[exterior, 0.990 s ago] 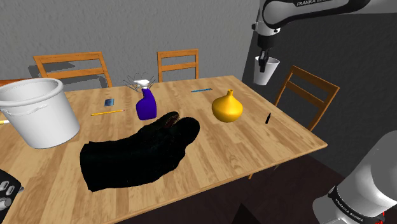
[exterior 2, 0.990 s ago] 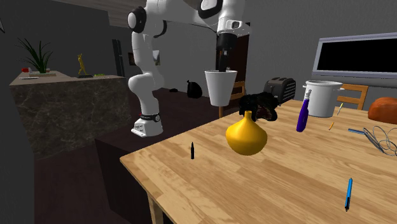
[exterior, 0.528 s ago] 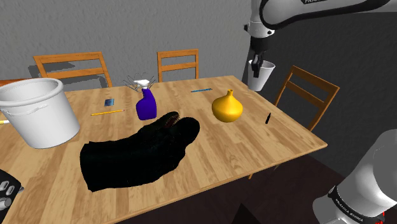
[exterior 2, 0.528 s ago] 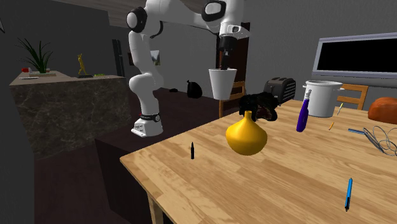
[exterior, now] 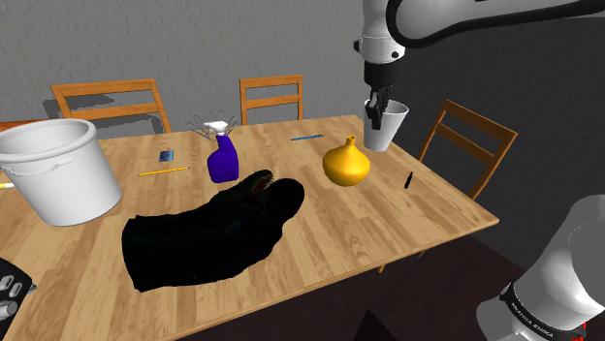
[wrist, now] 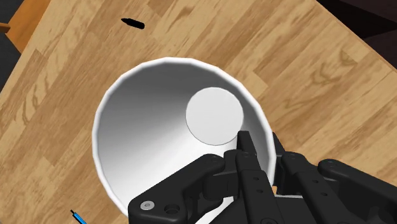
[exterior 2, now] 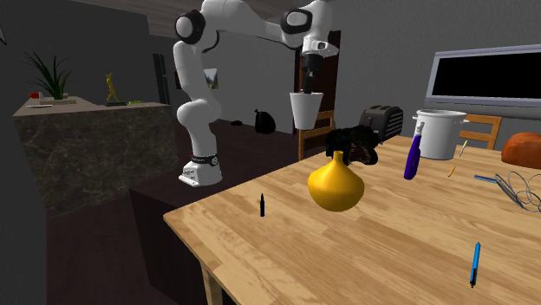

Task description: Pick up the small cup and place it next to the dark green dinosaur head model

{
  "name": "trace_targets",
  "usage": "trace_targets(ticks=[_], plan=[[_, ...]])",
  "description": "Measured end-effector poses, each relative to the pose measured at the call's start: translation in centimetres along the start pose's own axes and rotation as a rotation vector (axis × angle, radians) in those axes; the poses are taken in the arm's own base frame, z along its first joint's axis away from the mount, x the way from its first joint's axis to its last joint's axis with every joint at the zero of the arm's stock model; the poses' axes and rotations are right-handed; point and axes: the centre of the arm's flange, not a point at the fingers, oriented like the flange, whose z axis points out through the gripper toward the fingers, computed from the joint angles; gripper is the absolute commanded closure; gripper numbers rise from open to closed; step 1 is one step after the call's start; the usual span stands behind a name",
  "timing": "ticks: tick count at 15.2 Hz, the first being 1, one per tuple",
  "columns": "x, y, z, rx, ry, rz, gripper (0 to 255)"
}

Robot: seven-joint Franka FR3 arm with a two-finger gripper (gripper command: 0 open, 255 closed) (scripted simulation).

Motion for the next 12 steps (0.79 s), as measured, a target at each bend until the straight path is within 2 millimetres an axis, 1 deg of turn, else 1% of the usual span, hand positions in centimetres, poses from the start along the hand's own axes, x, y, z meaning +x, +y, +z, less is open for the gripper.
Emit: trace_targets(ticks=[4, 9, 10, 12], plan=[[0.8, -5.0, -1.4, 0.0, 0.0, 0.0, 255], [1.4, -11.5, -2.3, 0.0, -0.001, 0.0, 255], [1.3, -12.3, -2.4, -0.001, -0.001, 0.0, 255], [1.5, -12.8, -1.8, -0.001, -0.001, 0.001, 255]])
